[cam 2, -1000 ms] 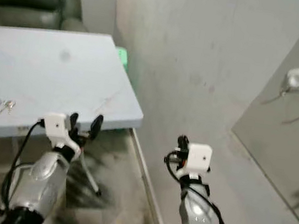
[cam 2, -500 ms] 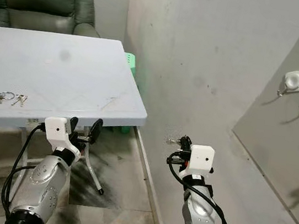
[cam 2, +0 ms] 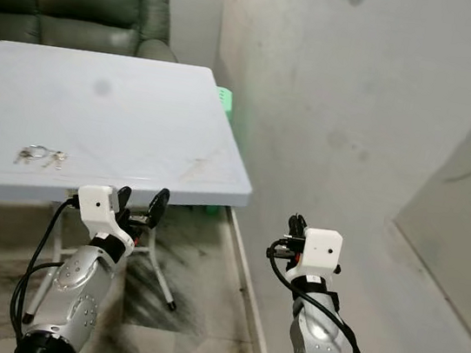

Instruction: Hang keys on a hook

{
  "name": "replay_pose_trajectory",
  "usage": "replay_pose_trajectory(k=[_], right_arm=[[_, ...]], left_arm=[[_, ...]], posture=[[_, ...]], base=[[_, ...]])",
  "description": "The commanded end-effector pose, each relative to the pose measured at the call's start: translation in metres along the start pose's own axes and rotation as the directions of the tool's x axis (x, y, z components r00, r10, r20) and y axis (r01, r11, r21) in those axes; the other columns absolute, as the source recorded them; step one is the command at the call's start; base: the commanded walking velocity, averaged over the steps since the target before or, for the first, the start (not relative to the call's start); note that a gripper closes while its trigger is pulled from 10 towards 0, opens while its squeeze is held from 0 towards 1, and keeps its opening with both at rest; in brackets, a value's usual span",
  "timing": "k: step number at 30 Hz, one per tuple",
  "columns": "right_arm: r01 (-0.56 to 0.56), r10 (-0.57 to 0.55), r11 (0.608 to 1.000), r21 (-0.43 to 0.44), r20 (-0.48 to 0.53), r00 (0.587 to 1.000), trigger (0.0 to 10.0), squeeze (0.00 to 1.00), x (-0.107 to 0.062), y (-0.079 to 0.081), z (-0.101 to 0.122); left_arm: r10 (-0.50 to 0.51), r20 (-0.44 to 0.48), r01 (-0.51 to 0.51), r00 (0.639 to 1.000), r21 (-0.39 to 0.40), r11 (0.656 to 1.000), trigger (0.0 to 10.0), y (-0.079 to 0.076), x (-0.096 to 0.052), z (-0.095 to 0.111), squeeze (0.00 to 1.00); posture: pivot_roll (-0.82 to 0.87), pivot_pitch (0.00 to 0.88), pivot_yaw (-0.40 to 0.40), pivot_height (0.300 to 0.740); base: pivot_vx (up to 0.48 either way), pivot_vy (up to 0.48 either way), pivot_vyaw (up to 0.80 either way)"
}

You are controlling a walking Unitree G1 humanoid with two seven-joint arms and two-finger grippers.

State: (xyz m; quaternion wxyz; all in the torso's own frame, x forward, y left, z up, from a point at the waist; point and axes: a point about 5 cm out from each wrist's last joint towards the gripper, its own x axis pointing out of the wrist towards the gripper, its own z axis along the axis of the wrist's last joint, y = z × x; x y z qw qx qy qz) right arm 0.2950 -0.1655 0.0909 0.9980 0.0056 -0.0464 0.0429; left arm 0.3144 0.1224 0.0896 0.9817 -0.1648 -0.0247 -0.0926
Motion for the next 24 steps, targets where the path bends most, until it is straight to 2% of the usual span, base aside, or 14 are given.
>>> replay_pose_trajectory(k=[1,9,12,20,24], right_arm=[[-0.003,0.003,1.0,-0.003,0.02,1.0,10.0,0.0,0.002,0.0005,0.0059],[-0.004,0.005,1.0,-0.006,0.019,1.0,10.0,0.0,0.0015,0.0006,0.0059],[-0.006,0.006,1.0,-0.006,0.019,1.0,10.0,0.0,0.0011,0.0009,0.0059],[-0.003,0.003,1.0,0.0,-0.006,1.0,10.0,0.0,0.0012,0.0016,0.0037],[-0.005,0.005,1.0,0.0,-0.016,1.0,10.0,0.0,0.0011,0.0025,0.0024]], left_arm=[[-0.013,0.011,0.013,1.0,0.005,1.0,10.0,-0.0018,0.0017,0.0042,0.0],[-0.005,0.009,0.005,1.0,0.004,1.0,10.0,-0.001,0.0017,0.004,0.0],[0.01,0.002,-0.01,1.0,0.023,1.0,10.0,0.0001,0.0018,0.0031,0.0],[0.013,0.018,-0.013,1.0,-0.007,1.0,10.0,-0.0013,0.0014,0.0048,0.0],[0.01,0.018,-0.01,1.0,-0.016,1.0,10.0,-0.0026,0.0012,0.004,0.0]], posture=[[0.0,0.0,-0.078,0.74],[0.0,0.0,-0.079,0.74],[0.0,0.0,-0.081,0.74],[0.0,0.0,-0.081,0.74],[0.0,0.0,-0.082,0.74]], base=[[0.0,0.48,0.0],[0.0,0.456,0.0],[0.0,0.0,0.0],[0.0,0.0,0.0],[0.0,0.0,-0.54]])
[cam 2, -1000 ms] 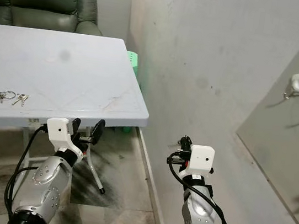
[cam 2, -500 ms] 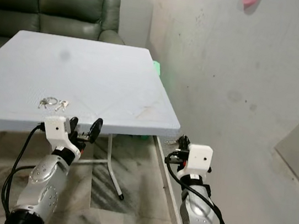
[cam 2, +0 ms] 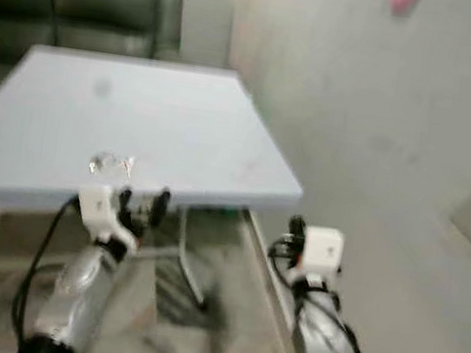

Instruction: Hang keys on a hook

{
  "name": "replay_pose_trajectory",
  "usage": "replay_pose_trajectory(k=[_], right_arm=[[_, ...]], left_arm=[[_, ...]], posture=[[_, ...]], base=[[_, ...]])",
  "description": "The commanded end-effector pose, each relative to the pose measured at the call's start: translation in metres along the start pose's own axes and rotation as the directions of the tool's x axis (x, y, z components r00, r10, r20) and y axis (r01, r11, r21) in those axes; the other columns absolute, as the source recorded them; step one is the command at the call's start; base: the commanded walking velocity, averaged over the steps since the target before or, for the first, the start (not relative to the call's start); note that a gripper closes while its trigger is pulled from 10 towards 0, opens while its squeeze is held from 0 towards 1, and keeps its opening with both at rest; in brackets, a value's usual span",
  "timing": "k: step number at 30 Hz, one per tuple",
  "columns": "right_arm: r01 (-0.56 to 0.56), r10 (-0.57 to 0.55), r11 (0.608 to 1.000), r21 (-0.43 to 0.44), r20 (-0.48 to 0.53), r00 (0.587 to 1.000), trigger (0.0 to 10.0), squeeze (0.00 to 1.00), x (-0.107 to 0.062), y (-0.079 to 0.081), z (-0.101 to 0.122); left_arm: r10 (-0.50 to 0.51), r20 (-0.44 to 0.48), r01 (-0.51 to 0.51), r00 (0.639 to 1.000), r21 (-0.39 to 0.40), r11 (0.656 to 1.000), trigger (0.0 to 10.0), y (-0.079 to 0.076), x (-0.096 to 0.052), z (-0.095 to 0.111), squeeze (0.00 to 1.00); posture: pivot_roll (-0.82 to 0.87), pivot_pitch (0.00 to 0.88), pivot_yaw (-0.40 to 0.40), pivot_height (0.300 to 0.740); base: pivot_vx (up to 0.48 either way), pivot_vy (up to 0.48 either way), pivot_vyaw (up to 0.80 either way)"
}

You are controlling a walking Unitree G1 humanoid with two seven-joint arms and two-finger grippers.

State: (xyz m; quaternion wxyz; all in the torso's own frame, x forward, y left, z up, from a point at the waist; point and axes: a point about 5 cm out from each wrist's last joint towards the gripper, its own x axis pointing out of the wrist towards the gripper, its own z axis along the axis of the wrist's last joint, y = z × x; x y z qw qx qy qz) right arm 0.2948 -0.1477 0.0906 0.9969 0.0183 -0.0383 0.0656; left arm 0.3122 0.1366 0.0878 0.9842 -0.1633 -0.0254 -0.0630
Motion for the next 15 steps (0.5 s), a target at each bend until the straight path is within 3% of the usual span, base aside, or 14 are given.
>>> replay_pose_trajectory(k=[1,12,15], right_arm=[[0.038,-0.038,0.999,-0.028,0.001,0.999,10.0,0.0,-0.001,-0.0149,0.0034],[0.043,-0.043,0.998,-0.039,-0.01,0.999,10.0,0.0,-0.0003,-0.0154,0.0028],[0.04,-0.04,0.999,-0.028,0.016,0.999,10.0,0.0,-0.0022,-0.0149,0.0051]], left_arm=[[-0.048,0.007,0.048,0.999,-0.017,0.999,10.0,-0.0163,0.0051,0.0012,0.0],[-0.049,0.009,0.049,0.999,-0.024,0.998,10.0,-0.019,0.0067,0.001,0.0],[-0.055,-0.017,0.054,0.998,-0.046,0.997,10.0,-0.0206,0.007,-0.0022,0.0]], posture=[[0.0,0.0,-0.082,0.74],[-0.01,0.0,-0.078,0.74],[-0.01,0.0,-0.076,0.74]], base=[[0.0,0.0,-0.76],[0.0,0.0,-0.75],[0.111,0.0,0.0]])
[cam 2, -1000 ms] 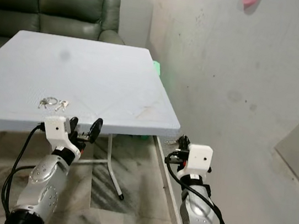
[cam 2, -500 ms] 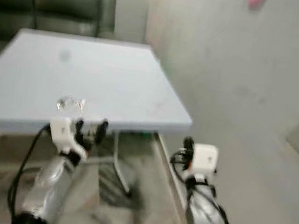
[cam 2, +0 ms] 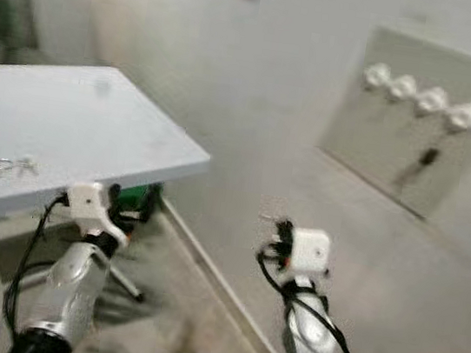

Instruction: Hang keys on a hook

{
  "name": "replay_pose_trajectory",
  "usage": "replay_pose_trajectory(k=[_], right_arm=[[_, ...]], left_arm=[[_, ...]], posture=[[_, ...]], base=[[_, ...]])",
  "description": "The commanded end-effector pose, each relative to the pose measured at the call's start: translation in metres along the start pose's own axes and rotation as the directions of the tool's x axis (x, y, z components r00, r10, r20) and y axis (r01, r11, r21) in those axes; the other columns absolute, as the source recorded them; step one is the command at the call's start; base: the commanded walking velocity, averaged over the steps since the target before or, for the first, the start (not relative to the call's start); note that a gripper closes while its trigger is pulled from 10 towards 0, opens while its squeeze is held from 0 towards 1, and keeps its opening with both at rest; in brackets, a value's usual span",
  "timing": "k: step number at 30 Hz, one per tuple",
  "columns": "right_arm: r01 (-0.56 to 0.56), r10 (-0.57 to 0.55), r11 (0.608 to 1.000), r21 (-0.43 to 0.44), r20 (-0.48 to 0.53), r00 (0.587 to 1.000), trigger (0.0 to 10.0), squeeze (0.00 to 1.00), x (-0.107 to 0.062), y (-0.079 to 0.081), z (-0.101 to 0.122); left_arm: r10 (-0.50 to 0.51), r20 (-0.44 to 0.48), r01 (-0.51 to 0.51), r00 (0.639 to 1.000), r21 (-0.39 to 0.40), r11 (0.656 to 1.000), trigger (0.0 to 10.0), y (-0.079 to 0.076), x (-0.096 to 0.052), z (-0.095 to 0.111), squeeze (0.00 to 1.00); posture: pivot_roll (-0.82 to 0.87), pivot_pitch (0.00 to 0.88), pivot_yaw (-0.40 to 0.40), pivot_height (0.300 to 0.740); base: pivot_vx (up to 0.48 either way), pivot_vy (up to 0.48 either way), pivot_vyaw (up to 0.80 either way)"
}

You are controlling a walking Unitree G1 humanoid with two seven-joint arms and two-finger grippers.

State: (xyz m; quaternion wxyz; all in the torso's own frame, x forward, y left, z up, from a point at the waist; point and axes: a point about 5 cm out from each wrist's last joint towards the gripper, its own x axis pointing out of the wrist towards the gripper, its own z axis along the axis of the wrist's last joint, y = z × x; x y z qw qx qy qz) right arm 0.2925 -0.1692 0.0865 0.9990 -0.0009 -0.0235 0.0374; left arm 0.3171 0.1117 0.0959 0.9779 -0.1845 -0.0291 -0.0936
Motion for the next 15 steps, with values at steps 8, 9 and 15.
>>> replay_pose_trajectory(k=[8,9,15], right_arm=[[-0.037,0.035,0.999,0.031,0.06,0.998,10.0,0.0,-0.0006,0.0102,0.0096],[-0.038,0.036,0.999,0.032,0.06,0.998,10.0,0.0,-0.0007,0.0102,0.0095],[-0.03,0.028,0.999,0.026,0.06,0.998,10.0,0.0,-0.0015,0.0101,0.0092]], left_arm=[[0.026,-0.022,-0.027,0.999,-0.034,0.999,10.0,0.0061,-0.0001,-0.0008,0.0],[0.027,-0.021,-0.028,0.999,-0.037,0.999,10.0,0.0061,-0.0001,-0.0008,0.0],[0.065,-0.027,-0.065,0.998,-0.011,0.998,10.0,0.0098,-0.0001,-0.0004,0.0]], posture=[[-0.02,0.0,-0.073,0.74],[-0.02,0.0,-0.073,0.74],[-0.01,0.0,-0.071,0.74]], base=[[0.469,0.0,0.0],[0.469,0.0,0.0],[0.138,0.0,0.0]])
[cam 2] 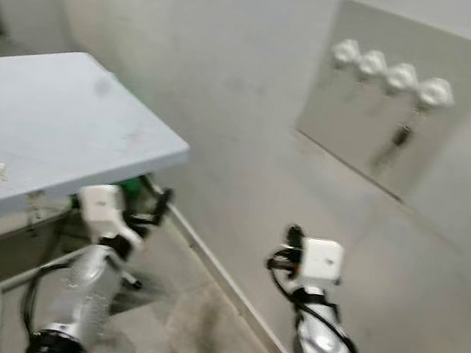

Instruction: Hang keys on a hook

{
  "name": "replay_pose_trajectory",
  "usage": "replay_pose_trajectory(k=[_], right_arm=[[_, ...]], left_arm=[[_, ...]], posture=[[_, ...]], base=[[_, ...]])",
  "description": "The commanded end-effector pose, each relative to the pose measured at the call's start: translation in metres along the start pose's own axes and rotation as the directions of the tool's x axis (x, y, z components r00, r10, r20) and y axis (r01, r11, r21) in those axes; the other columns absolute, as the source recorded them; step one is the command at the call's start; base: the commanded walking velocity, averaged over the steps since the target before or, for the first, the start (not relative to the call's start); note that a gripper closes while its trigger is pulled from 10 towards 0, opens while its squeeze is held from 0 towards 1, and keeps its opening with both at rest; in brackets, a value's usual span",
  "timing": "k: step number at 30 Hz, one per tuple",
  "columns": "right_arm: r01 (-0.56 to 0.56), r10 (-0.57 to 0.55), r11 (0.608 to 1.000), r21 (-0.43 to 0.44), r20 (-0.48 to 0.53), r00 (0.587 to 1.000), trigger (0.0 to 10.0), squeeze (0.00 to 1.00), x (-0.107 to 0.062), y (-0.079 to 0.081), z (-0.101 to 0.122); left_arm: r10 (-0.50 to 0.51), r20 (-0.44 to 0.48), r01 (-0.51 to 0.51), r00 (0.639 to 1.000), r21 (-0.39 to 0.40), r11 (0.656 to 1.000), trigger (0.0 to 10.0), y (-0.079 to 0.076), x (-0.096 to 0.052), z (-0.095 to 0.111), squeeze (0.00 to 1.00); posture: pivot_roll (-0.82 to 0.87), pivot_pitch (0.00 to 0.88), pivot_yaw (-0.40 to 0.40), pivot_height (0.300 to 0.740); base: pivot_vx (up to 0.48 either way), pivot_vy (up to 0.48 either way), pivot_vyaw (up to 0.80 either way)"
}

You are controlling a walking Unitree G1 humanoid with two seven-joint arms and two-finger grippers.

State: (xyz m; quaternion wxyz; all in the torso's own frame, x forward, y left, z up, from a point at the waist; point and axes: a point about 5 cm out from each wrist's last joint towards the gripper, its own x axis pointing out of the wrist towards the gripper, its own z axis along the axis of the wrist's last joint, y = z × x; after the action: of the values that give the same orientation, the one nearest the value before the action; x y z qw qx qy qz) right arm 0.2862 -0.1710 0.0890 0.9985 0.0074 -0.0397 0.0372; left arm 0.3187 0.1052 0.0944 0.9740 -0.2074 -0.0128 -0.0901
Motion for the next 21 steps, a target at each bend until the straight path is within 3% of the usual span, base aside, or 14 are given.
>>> replay_pose_trajectory(k=[1,21], right_arm=[[-0.03,0.03,1.0,0.01,0.027,0.999,10.0,0.0,0.0048,0.0116,0.0063],[-0.026,0.026,1.0,0.007,0.034,0.999,10.0,0.0,0.0061,0.0105,0.0088]], left_arm=[[0.051,0.001,-0.051,0.999,0.046,0.998,10.0,0.0148,-0.0026,0.0043,0.0],[-0.041,-0.011,0.042,0.999,0.123,0.992,10.0,0.0079,0.0002,0.0089,0.0]], posture=[[-0.01,0.0,-0.071,0.74],[-0.01,0.0,-0.072,0.74]], base=[[0.0,0.0,0.0],[0.0,0.0,0.0]])
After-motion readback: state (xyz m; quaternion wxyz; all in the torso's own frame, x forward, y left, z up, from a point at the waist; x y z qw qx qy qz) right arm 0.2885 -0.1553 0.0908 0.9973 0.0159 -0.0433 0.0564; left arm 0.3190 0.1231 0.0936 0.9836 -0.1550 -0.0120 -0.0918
